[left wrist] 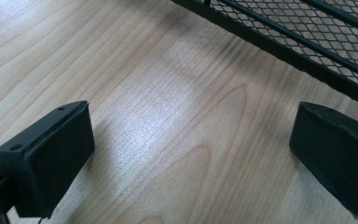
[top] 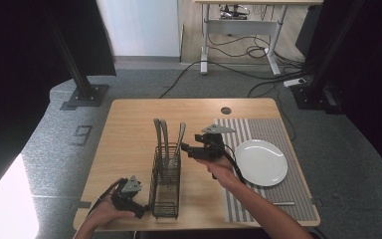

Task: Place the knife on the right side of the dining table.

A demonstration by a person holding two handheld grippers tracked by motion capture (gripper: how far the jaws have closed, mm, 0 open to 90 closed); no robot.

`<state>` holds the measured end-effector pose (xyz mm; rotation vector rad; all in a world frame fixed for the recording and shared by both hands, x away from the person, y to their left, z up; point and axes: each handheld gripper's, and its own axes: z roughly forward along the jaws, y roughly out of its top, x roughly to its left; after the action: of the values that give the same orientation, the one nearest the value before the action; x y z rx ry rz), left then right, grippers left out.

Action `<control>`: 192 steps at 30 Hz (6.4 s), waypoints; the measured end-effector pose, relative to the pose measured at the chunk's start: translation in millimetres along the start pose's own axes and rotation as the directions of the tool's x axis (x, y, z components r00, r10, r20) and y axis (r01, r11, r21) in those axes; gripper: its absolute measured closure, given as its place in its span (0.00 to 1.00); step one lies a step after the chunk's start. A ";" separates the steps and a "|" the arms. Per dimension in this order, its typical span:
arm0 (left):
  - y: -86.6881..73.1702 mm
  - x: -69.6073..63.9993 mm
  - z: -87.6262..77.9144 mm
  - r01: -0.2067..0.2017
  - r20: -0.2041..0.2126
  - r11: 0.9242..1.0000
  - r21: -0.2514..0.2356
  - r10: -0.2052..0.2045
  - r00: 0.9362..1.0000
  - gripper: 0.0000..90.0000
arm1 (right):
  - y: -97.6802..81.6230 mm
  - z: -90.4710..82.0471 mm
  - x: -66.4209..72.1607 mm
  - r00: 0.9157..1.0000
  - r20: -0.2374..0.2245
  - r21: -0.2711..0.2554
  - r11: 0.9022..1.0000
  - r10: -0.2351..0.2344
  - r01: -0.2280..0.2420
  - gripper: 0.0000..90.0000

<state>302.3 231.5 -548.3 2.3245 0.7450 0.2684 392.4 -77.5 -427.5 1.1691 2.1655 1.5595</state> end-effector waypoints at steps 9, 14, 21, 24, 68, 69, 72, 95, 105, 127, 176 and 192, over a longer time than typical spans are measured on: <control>0.0 0.0 0.0 0.000 0.000 1.000 0.000 0.000 1.000 0.00 | 8.7 23.2 -7.3 0.999 -0.031 0.005 1.000 -0.026 0.026 0.47; 0.0 0.0 0.0 0.000 0.000 1.000 0.000 0.000 1.000 0.00 | 10.5 30.0 -12.2 0.997 -0.080 0.016 1.000 -0.008 0.010 0.59; 0.1 0.0 0.0 -0.001 -0.001 1.000 0.001 0.001 1.000 0.00 | 11.2 38.6 -14.3 0.992 -0.127 0.021 1.000 -0.008 0.011 0.72; 0.1 0.0 0.0 -0.001 -0.001 1.000 0.001 0.001 1.000 0.00 | 12.2 42.2 -18.0 0.986 -0.162 0.025 0.999 0.025 -0.021 0.75; 0.0 0.0 0.0 0.001 0.001 1.000 0.000 -0.001 1.000 0.00 | 58.2 -90.5 -42.7 0.983 -0.176 -0.298 0.949 0.048 -0.100 0.92; 0.0 -0.1 0.0 0.001 0.001 1.000 0.000 -0.001 1.000 0.00 | 58.2 -90.5 -42.7 0.983 -0.176 -0.298 0.949 0.048 -0.100 0.92; 0.0 0.0 0.1 0.001 0.001 1.000 0.000 -0.001 1.000 0.00 | 47.2 -79.0 -55.1 0.985 -0.151 -0.270 0.956 0.079 -0.118 0.92; 0.0 -0.2 0.0 0.002 -0.001 1.000 0.000 -0.002 1.000 0.00 | 27.5 -42.0 -90.8 0.988 -0.082 -0.221 0.965 0.128 -0.144 0.92; 0.0 -0.2 0.0 0.002 -0.001 1.000 0.000 -0.002 1.000 0.00 | 28.6 -41.9 -100.2 0.989 -0.051 -0.231 0.961 0.142 -0.150 0.92; -0.1 -0.3 0.0 0.004 -0.002 1.000 0.000 -0.004 1.000 0.00 | 36.8 -51.2 -149.8 0.976 0.092 -0.285 0.945 0.197 -0.164 0.92; 0.0 -0.1 0.0 0.002 -0.001 1.000 0.000 -0.002 1.000 0.00 | 44.3 -22.5 -209.9 0.927 0.285 -0.313 0.937 0.245 -0.152 0.92; 0.0 -0.2 0.0 0.002 -0.001 1.000 0.000 -0.002 1.000 0.00 | 37.9 -28.9 -220.3 0.913 0.309 -0.301 0.938 0.267 -0.172 0.91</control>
<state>302.1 231.4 -548.4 2.3236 0.7475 0.2685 537.6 -249.6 -438.8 1.5039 1.5886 1.5326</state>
